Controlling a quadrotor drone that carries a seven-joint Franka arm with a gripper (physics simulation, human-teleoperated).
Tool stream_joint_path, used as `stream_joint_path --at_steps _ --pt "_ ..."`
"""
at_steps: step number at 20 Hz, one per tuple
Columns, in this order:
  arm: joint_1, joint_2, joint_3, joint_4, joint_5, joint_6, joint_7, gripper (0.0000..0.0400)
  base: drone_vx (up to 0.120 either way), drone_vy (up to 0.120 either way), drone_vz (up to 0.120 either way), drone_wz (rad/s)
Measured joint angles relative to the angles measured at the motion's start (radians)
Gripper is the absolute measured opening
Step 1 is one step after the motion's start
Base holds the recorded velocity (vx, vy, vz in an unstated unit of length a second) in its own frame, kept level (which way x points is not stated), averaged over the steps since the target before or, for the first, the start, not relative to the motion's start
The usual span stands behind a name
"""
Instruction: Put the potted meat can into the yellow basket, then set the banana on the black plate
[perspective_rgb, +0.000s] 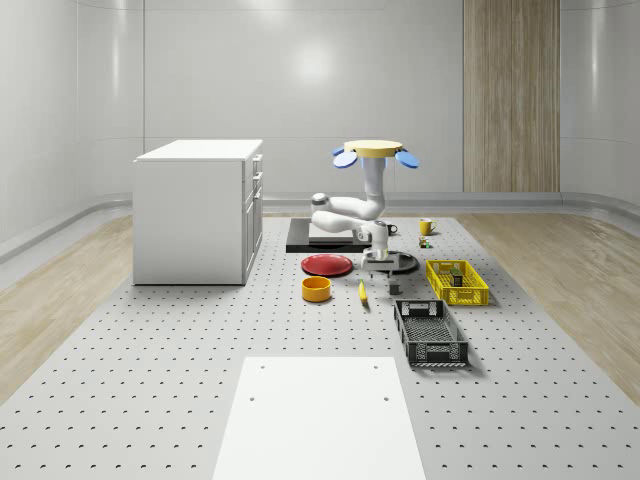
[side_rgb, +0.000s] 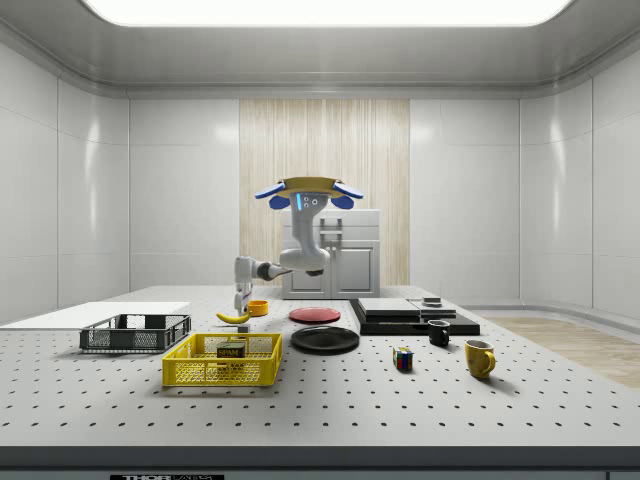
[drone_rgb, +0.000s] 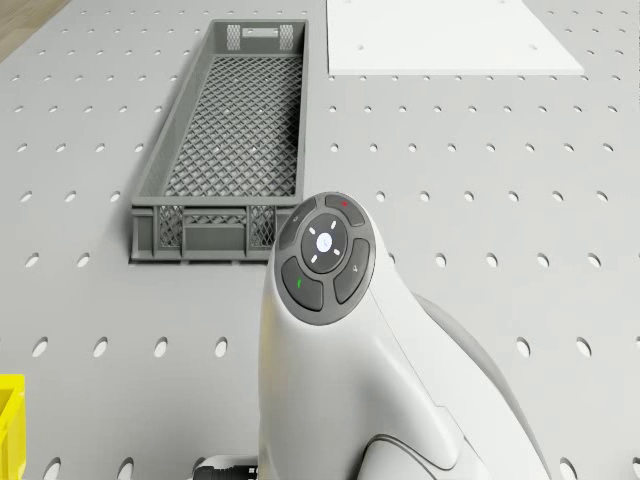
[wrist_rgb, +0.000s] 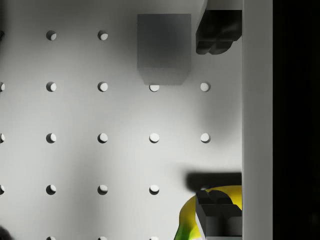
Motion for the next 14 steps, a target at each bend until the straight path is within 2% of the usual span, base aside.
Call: stream_joint_path --at_steps 1,8,14 --pt "0.000 0.000 0.000 0.000 0.000 0.000 0.000 0.0400 0.000 -0.120 0.000 0.000" --pt "0.000 -0.002 0.000 0.000 0.001 0.001 0.000 0.0400 0.120 -0.120 0.000 0.000" --pt "-0.001 -0.003 0.000 0.000 0.001 0.002 0.000 0.0400 0.000 -0.120 0.000 0.000"
